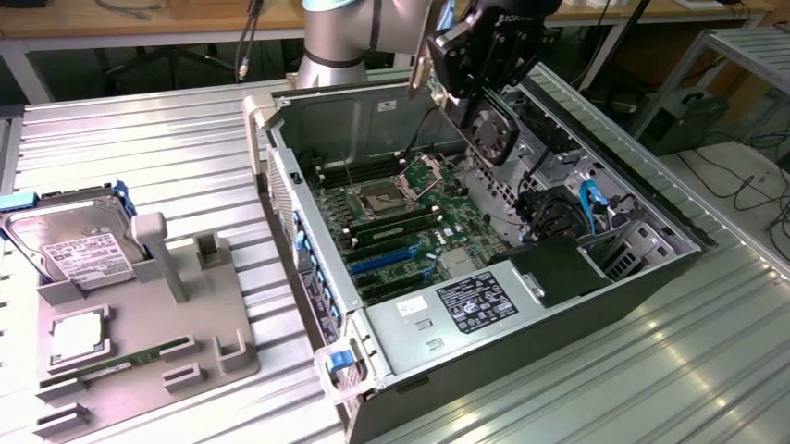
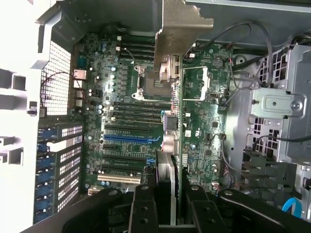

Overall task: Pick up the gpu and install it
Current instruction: 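Insert the gpu into the slot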

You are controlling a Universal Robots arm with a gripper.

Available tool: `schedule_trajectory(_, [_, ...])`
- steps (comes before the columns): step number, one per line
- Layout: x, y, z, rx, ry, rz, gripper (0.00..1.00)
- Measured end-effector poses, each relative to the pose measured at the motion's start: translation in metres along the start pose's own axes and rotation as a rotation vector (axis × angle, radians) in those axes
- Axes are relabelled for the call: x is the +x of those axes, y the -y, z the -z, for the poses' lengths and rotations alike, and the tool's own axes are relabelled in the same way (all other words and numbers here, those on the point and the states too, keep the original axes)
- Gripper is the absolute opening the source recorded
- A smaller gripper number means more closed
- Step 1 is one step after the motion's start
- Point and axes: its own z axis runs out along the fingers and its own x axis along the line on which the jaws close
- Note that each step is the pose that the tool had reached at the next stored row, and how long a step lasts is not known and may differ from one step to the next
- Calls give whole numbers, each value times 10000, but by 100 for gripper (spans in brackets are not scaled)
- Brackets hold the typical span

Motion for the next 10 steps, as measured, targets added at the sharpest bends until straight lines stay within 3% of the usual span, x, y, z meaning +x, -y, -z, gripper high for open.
schedule_trajectory(10, [0, 1, 0, 0, -19, 492, 28])
